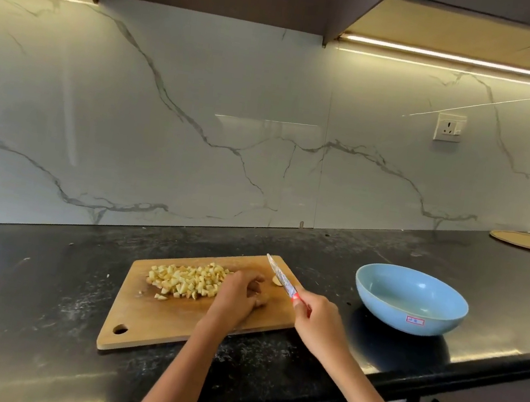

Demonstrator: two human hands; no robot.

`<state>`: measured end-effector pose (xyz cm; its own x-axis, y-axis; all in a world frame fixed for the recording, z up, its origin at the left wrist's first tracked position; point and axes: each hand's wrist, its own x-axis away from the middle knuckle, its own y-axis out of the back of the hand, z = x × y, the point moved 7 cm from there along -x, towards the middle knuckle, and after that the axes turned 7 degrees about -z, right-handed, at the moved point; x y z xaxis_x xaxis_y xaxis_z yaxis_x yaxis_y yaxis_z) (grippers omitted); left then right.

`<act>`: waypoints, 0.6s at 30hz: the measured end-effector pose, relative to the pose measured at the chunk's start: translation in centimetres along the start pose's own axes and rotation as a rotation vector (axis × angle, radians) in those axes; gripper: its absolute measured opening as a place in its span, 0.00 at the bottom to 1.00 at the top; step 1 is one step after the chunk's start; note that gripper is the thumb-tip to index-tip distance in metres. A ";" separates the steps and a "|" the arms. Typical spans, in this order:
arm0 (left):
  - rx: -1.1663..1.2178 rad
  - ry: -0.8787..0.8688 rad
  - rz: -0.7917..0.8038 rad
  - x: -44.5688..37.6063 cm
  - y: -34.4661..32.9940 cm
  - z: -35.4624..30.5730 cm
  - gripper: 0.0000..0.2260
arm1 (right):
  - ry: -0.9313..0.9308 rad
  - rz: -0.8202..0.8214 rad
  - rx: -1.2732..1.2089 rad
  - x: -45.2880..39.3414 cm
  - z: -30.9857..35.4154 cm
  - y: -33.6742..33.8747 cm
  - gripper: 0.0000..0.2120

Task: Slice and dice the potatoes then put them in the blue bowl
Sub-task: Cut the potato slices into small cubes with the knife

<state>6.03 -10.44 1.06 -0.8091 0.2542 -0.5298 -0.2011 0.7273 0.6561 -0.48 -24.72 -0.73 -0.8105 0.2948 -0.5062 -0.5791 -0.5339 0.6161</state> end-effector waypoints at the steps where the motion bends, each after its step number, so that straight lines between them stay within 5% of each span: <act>1: 0.006 -0.003 -0.008 0.1 0.0 -0.1 0.19 | 0.005 0.008 0.044 0.4 0.2 0.3 0.15; 18: -0.038 0.018 -0.030 0.3 -0.1 -0.1 0.14 | 0.069 -0.035 0.195 1.5 2.7 0.7 0.18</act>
<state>5.75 -10.54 0.86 -0.8121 0.2204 -0.5403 -0.2464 0.7098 0.6599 -2.28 -22.54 0.56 -0.7856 0.2520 -0.5651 -0.6181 -0.3585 0.6996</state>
